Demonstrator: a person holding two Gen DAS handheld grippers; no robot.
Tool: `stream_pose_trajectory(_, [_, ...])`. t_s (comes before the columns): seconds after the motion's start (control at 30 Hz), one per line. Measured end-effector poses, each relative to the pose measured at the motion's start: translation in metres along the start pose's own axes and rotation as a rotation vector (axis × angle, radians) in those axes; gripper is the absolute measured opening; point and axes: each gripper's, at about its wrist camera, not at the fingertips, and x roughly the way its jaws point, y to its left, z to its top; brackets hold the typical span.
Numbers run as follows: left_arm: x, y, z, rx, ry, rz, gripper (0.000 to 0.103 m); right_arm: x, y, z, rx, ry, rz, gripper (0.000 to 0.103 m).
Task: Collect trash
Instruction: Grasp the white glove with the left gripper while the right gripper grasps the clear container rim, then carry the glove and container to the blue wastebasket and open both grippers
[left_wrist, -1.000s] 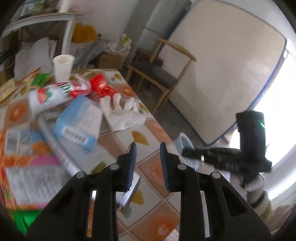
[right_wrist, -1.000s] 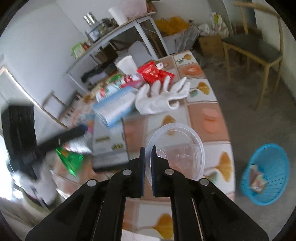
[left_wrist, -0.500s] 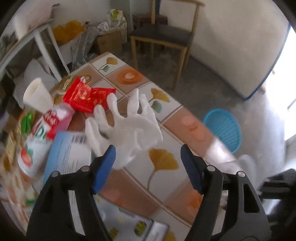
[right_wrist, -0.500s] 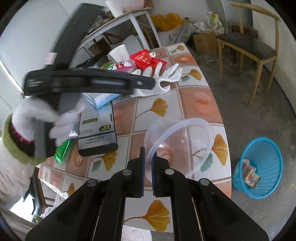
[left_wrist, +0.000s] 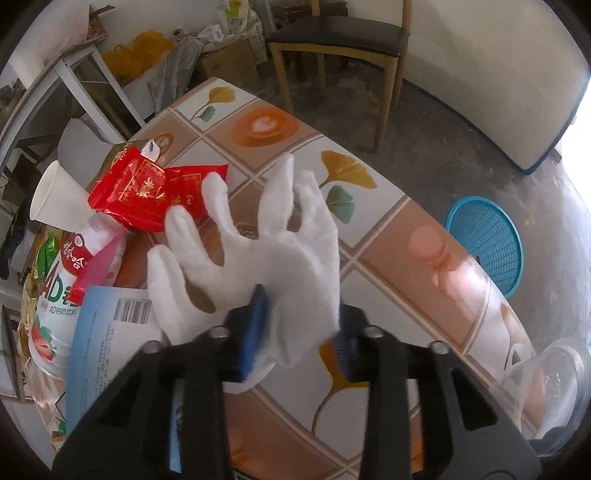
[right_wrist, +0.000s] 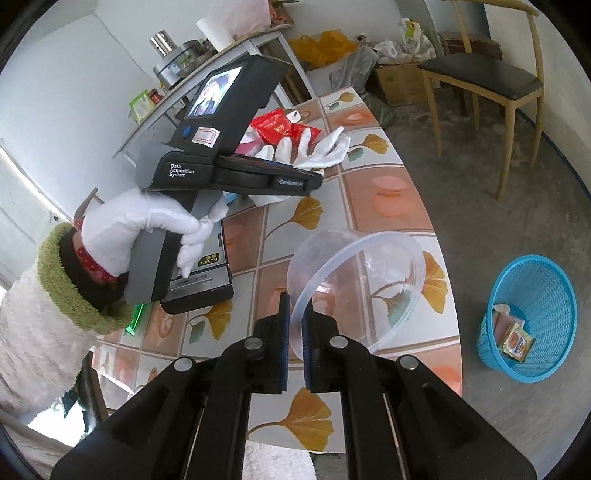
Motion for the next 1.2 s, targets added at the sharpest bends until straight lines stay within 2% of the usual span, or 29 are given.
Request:
stream_pose_trajectory(0.1, [-0.006, 0.002, -0.001, -0.016, -0.016, -0.013, 0.009, -0.003, -0.003, -0.002, 0.013, -0.009, 0.004, 0.006])
stream_pose_trajectory(0.43, [-0.070, 0.004, -0.018, -0.025, -0.131, -0.083, 0.008, -0.019, -0.014, -0.005, 0.079, -0.059, 0.057, 0.006])
stream_pose_trajectory(0.73, [-0.134, -0.017, -0.028, 0.025, -0.225, -0.173, 0.008, -0.045, -0.030, -0.014, 0.150, -0.120, 0.091, 0.006])
stream_pose_trajectory(0.87, [-0.152, -0.040, -0.022, 0.049, -0.253, -0.251, 0.008, -0.065, -0.040, -0.020, 0.184, -0.166, 0.081, 0.006])
stream_pose_trajectory(0.97, [-0.159, -0.065, -0.016, 0.071, -0.253, -0.341, 0.008, -0.082, -0.055, -0.025, 0.216, -0.209, 0.061, 0.006])
stream_pose_trajectory(1.2, [-0.144, -0.144, 0.002, 0.127, -0.204, -0.499, 0.008, -0.119, -0.113, -0.047, 0.370, -0.297, -0.030, 0.006])
